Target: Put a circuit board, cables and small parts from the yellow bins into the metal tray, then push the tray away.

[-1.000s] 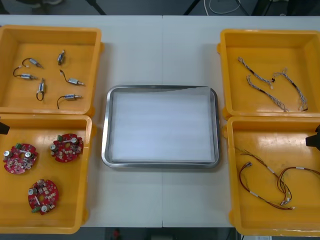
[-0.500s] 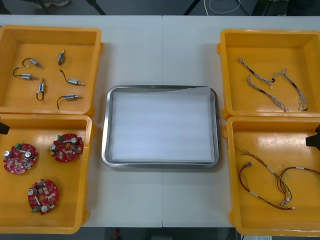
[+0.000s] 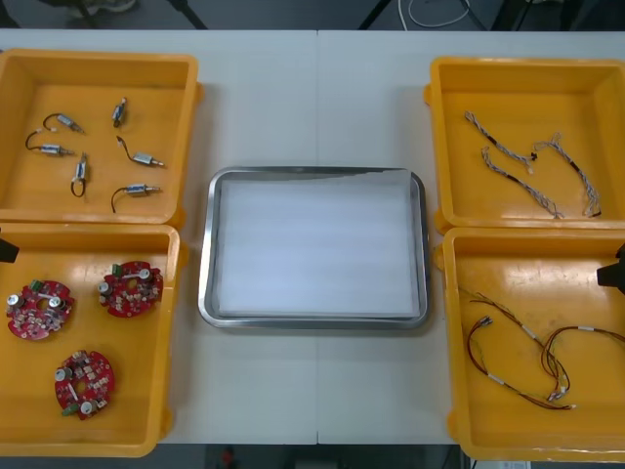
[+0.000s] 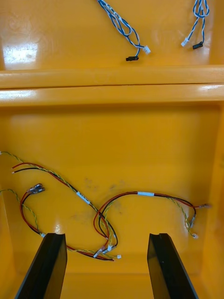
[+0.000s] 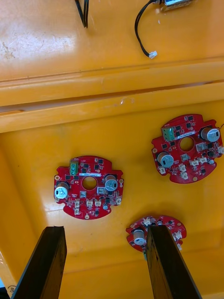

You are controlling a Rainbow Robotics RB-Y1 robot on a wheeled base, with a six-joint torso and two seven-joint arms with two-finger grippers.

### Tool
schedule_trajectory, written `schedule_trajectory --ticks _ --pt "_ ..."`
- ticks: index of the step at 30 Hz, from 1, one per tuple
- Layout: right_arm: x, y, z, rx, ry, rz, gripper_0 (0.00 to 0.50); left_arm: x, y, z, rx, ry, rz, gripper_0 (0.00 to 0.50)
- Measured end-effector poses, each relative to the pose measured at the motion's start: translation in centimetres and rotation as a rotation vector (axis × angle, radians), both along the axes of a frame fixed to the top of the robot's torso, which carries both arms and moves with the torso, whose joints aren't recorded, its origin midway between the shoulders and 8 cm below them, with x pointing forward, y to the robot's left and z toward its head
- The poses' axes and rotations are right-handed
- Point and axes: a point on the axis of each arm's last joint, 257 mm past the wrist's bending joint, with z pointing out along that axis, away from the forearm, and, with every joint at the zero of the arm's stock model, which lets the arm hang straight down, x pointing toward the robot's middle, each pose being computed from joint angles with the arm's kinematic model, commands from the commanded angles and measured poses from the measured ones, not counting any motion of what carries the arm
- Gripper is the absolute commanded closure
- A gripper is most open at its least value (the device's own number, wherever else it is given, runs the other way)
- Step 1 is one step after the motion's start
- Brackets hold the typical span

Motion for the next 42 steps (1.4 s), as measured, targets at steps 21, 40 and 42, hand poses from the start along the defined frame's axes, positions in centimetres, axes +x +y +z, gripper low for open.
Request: schedule_trajectory --ticks 21,40,42 --pt "0.0 0.0 0.0 0.0 0.0 0.0 0.0 0.0 0.0 0.0 0.0 0.0 0.0 0.0" --pt "0.0 0.0 0.0 0.0 0.0 0.0 0.0 0.0 0.0 0.0 0.0 0.0 0.0 0.0" --pt "0.0 0.0 0.0 0.0 0.0 0.0 0.0 0.0 0.0 0.0 0.0 0.0 0.0 0.0"
